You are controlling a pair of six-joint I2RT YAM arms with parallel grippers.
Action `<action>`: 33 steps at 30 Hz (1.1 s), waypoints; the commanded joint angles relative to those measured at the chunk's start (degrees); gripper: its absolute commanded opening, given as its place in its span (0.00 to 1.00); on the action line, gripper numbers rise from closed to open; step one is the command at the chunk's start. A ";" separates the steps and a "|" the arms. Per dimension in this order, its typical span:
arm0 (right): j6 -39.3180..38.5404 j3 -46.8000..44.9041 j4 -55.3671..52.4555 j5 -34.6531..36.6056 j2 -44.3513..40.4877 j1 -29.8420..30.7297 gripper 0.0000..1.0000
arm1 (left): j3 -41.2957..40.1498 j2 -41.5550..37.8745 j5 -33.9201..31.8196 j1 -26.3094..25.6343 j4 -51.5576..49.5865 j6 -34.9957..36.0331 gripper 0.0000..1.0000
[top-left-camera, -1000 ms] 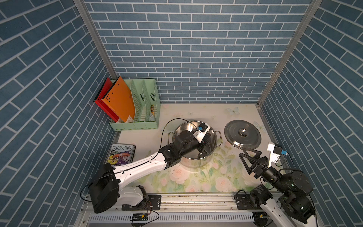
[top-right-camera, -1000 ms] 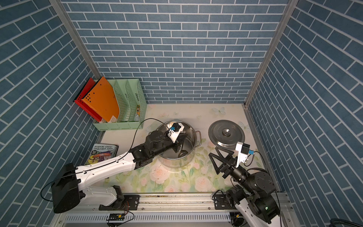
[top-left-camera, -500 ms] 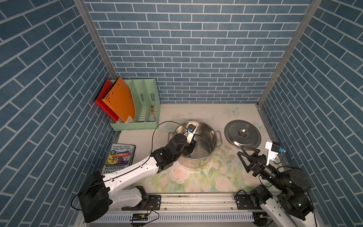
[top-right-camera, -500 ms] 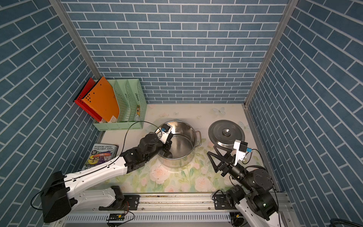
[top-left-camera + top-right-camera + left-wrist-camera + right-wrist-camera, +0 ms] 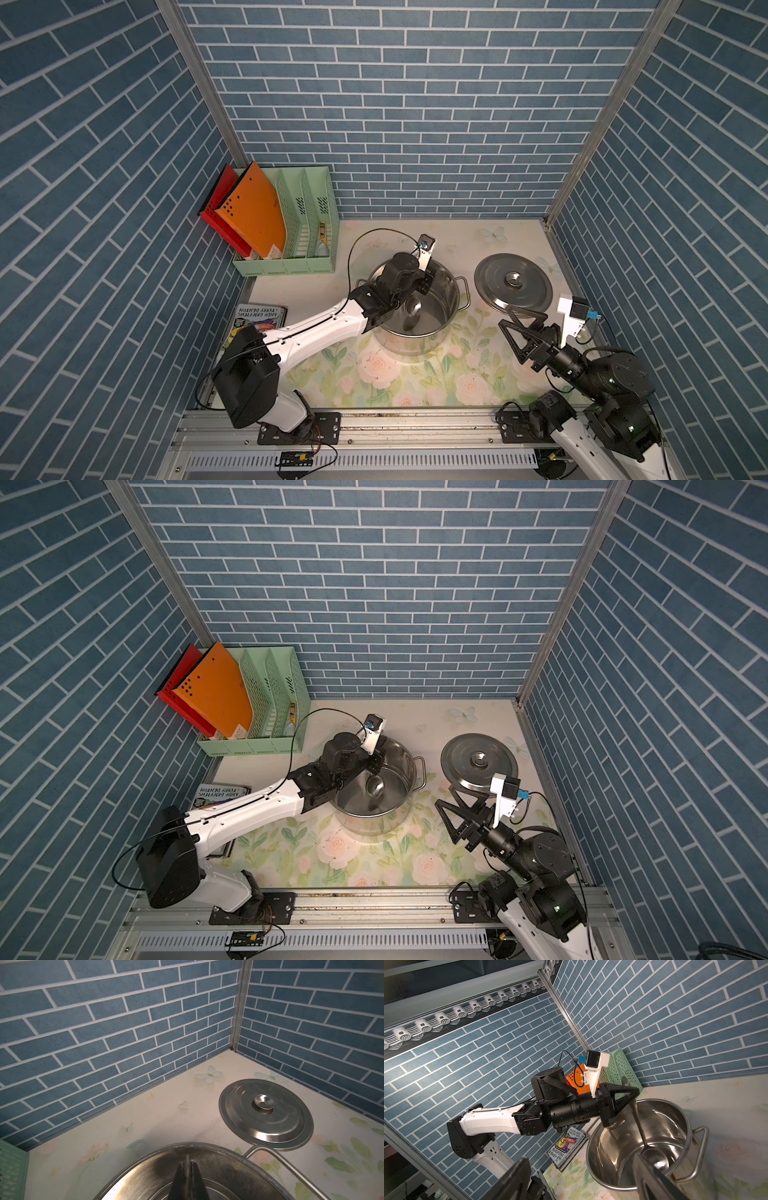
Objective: Stir the soup with a spoon
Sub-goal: Stir the soup in the pan with a stick.
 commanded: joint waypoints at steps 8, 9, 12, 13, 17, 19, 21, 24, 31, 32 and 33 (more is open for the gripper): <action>-1.71 1.81 0.19 -0.52 -2.73 0.23 0.81 | 1.52 1.34 15.34 -3.11 5.54 0.01 0.00; -1.69 1.81 0.40 -0.63 -2.74 0.20 0.81 | 0.77 0.79 16.34 -3.64 5.80 -0.32 0.00; -1.60 1.92 0.83 -0.94 -2.73 0.21 0.81 | -1.96 -1.33 17.61 -5.25 6.18 -0.79 0.00; -1.60 2.00 0.83 -1.02 -2.72 0.25 0.81 | -3.05 -2.42 17.79 -5.71 6.31 -1.03 0.00; -1.51 1.95 0.99 -1.20 -2.78 0.24 0.81 | -7.87 -7.47 18.27 -7.33 6.36 -2.11 0.00; -1.38 1.98 1.09 -1.21 -2.89 0.20 0.81 | -9.80 -9.78 16.77 -7.74 4.54 -2.17 0.00; -1.27 1.98 1.10 -1.23 -3.06 0.18 0.81 | -11.63 -12.03 14.83 -7.88 2.07 -2.19 0.00; -1.03 1.67 1.18 -1.15 -3.46 0.20 0.81 | -14.79 -15.69 10.28 -7.85 -1.27 -2.20 0.00; 0.15 0.08 3.29 -1.33 -3.64 0.22 0.81 | -17.53 -19.33 -4.48 -7.05 -7.26 -0.43 0.00; 0.16 0.13 3.52 -1.42 -3.50 0.16 0.81 | -17.60 -19.28 -5.38 -6.42 -7.28 -0.24 0.00; 0.16 0.21 3.57 -1.51 -3.36 0.20 0.81 | -17.66 -19.14 -5.93 -5.57 -6.92 -0.08 0.00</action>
